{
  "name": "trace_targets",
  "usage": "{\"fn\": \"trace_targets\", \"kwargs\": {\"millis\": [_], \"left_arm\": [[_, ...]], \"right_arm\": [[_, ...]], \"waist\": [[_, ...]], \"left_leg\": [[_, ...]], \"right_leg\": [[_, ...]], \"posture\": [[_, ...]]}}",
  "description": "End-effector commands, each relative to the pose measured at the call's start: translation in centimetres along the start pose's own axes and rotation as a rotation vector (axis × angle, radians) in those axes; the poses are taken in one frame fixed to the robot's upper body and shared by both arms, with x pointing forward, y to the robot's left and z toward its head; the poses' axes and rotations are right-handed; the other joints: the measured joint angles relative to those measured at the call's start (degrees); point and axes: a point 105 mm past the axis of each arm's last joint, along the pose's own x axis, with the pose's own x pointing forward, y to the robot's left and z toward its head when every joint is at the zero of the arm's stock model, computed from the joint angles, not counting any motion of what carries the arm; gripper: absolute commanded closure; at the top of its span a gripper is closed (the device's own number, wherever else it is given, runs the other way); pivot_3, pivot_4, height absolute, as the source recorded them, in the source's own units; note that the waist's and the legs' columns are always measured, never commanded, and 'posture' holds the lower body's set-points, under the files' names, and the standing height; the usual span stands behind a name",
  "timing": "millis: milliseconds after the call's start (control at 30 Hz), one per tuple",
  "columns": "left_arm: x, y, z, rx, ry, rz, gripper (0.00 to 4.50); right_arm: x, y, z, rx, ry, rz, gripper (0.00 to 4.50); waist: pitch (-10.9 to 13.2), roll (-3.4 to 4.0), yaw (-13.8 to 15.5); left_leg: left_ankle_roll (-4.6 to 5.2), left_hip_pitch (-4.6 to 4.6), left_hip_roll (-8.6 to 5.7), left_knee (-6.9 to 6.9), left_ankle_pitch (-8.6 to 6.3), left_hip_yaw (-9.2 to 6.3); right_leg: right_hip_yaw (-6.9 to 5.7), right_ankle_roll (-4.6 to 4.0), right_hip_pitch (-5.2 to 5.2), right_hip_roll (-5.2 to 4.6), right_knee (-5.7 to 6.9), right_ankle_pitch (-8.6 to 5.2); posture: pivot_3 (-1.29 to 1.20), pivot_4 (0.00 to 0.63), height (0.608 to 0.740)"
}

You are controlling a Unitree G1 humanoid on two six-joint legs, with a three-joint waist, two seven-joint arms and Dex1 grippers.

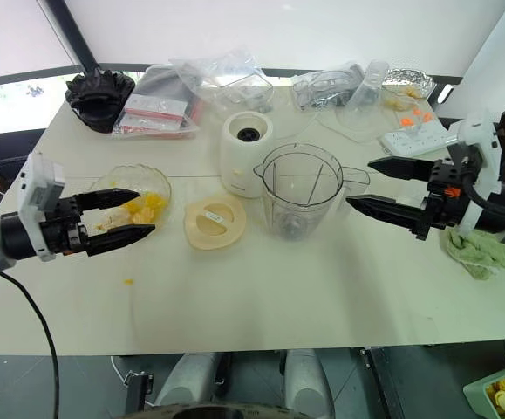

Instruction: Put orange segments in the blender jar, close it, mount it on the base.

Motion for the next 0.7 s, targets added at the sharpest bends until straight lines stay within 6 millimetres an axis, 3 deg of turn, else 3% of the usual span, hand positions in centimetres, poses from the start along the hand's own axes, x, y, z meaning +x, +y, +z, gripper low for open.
{"fn": "trace_targets", "kwargs": {"millis": [33,700], "left_arm": [[-0.13,-0.59,0.93,0.032,-0.033,-0.026,0.28],[0.44,0.29,0.9,0.05,0.007,0.012,0.28]], "right_arm": [[-0.06,0.28,1.02,-0.043,-0.026,0.009,0.03],[0.51,0.26,1.16,-0.043,-0.047,0.006,0.03]], "waist": [[0.0,0.0,0.0],[0.0,0.0,0.0]], "left_leg": [[0.0,0.0,0.0,0.0,0.0,0.0],[0.0,0.01,0.0,0.01,0.0,0.0]], "right_leg": [[0.0,0.0,0.0,0.0,0.0,0.0],[0.01,0.01,0.0,0.01,0.03,0.01]], "posture": [[0.0,0.15,0.74],[0.0,0.15,0.74]]}}
